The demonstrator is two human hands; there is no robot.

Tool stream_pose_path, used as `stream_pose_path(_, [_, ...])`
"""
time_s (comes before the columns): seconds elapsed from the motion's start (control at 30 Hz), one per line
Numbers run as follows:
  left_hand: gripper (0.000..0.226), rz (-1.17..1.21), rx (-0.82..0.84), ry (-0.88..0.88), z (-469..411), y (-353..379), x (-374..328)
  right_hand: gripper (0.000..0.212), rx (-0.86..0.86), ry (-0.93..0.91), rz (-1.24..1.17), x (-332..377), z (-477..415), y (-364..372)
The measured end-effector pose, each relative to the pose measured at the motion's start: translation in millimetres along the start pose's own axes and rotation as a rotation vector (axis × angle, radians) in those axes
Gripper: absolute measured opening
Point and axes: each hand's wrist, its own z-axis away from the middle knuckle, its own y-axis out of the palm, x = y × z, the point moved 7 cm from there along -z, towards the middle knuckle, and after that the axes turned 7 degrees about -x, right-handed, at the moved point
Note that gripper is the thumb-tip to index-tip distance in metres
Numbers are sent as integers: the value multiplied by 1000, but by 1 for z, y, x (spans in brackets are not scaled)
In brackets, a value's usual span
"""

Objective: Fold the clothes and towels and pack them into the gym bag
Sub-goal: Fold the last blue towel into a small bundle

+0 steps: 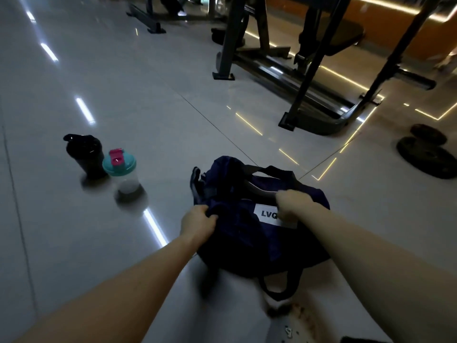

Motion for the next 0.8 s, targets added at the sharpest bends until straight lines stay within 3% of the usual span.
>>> stream_pose_path(0.07, [15,73,12,41,15,14,-19,8,-51,63,-214,-7,-3,-12])
stream_pose_path(0.13, [25,158,47,60,32,31,-35,20,-20,84,-571,4,-4,-12])
stream_pose_path(0.2, [33,219,110,50,52,50,-40,37,-7,99,-776,26,-1,-13])
stream_pose_path(0.27, [26,240,221,115,77,66,-47,50,-10,61,-672,47,0,-10])
stream_pose_path(0.33, [11,92,255,276,97,66,-51,51,5,11,-407,61,0,1])
stream_pose_path(0.4, [16,-112,100,470,105,45,-49,38,10,-17,-260,68,2,13])
stream_pose_path(0.47, [24,-133,-60,484,100,21,-34,21,25,-37,-227,74,6,22])
stream_pose_path(0.63, [24,-29,-306,-37,63,-25,46,29,-42,-54,-293,84,17,19])
stream_pose_path(0.73, [57,-156,-354,-283,60,-34,91,69,-152,-76,-202,105,27,17])
stream_pose_path(0.8, [60,-51,-271,-434,61,-27,115,88,-181,-96,-2,122,35,25])
